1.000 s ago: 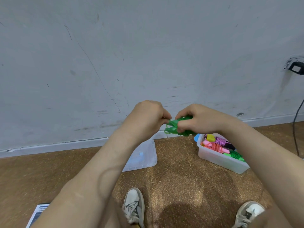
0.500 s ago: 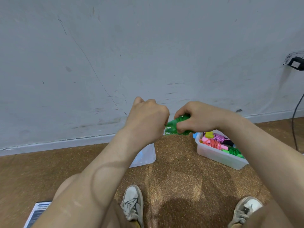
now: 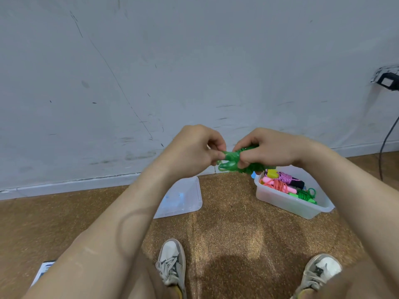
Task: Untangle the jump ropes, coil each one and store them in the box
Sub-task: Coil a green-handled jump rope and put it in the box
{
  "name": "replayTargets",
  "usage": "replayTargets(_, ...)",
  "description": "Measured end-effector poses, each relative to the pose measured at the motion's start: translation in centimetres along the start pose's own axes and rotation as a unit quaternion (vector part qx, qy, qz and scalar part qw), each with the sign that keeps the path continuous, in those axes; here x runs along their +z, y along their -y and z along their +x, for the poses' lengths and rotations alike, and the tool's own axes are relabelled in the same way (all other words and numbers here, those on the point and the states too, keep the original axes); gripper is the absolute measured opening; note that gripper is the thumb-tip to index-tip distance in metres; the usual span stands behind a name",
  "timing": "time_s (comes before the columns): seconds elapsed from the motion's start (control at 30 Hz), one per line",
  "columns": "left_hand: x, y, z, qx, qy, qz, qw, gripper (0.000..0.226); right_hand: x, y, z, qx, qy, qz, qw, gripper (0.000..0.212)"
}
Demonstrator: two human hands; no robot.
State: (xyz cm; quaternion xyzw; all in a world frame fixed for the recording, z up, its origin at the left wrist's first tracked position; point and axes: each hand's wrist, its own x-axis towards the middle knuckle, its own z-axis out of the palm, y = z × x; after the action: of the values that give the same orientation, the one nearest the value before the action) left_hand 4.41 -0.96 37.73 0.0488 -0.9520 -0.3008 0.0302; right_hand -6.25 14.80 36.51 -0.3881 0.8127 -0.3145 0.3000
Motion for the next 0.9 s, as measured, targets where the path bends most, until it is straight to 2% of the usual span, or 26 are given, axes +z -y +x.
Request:
replayTargets(0.1, 0.1, -0.1, 0.0, -0.017, -0.016, -0.095, 0.995, 0.011, -0.3, 0.1, -0.3, -0.001, 0.011, 0.030, 0.999, 0.012)
replayTargets(0.27, 0.1, -0.2, 0.2, 0.007, -0.024, -0.098, 0.995, 0.024, -0.2, 0.0, -0.1, -0.015, 0.033, 0.050, 0.998, 0.026)
replayTargets(0.43, 0.2, -0.1, 0.2, 0.020, -0.030, -0.108, 0.993, 0.022, -0.4, -0.2, -0.4, -0.019, 0.036, 0.061, 0.997, 0.021)
replayTargets(0.67, 0.5, 0.2, 0.0, 0.057, -0.065, -0.117, 0.989, 0.019, -0.6, -0.1, -0.5, -0.019, 0.034, 0.103, 0.994, 0.036)
replayTargets(0.83, 0.5, 0.7, 0.6, 0.061, -0.084, -0.098, 0.990, 0.021, -0.3, 0.1, -0.7, -0.017, 0.014, 0.109, 0.994, 0.017)
replayTargets(0.9, 0.7, 0.7, 0.8, 0.054, -0.080, -0.137, 0.986, 0.019, -0.1, 0.2, -0.7, -0.017, 0.006, 0.130, 0.991, 0.016)
